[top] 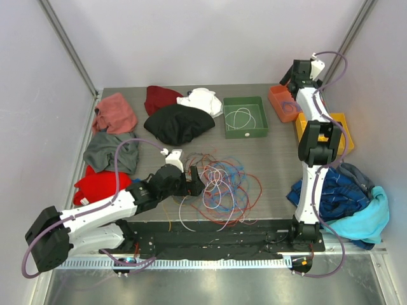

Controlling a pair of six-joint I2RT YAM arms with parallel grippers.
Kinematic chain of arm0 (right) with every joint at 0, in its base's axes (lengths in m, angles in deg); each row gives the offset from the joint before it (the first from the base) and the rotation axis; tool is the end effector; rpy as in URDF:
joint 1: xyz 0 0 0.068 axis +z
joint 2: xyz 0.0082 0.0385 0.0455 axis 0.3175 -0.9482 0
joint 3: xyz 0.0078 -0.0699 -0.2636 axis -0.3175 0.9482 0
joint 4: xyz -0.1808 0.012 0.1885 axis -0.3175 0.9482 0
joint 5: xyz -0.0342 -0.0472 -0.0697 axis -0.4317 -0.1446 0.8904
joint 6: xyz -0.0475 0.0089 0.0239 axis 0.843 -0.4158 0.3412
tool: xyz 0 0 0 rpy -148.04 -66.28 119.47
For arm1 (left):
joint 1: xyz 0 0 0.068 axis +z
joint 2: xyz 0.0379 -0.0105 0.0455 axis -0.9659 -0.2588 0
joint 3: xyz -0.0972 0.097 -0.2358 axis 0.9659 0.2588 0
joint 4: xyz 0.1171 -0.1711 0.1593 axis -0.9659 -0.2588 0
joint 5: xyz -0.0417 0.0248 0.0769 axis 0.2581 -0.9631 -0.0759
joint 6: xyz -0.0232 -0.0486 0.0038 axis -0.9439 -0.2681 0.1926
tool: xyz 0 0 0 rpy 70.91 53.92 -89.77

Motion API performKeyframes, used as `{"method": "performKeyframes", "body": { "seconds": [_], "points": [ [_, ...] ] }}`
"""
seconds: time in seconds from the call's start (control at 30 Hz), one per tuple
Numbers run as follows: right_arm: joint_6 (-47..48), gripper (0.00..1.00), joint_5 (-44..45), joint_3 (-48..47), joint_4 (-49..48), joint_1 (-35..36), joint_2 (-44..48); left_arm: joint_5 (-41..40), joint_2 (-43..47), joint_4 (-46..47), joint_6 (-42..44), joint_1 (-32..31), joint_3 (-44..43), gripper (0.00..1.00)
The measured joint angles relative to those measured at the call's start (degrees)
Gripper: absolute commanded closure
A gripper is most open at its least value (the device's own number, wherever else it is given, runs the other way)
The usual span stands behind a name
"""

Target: Untangle the cables

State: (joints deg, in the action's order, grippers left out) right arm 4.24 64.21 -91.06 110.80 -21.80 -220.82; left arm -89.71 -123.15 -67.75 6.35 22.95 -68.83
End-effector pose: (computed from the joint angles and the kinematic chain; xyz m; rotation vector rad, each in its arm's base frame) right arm 0.5430 -0.0450 0.2527 0.7763 1.9612 -0.1757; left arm 0.1399 -0.1683 0.2112 0.0380 2.2919 -0.7194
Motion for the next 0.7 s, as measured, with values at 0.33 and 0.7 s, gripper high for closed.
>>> {"method": "performKeyframes", "body": {
  "seconds": [0.33,0.7],
  "points": [
    [1.95,0.0,3.87,6.29,2.25,1.29,8.35,0.85,6.08,0.76,-0.42,0.0,0.94,0.0],
    [-14.69,0.01,-19.1,12.0,-11.87,-0.81,10.69,1.31,9.75,0.98,-1.14,0.0,3.1,0.0]
  ]
}}
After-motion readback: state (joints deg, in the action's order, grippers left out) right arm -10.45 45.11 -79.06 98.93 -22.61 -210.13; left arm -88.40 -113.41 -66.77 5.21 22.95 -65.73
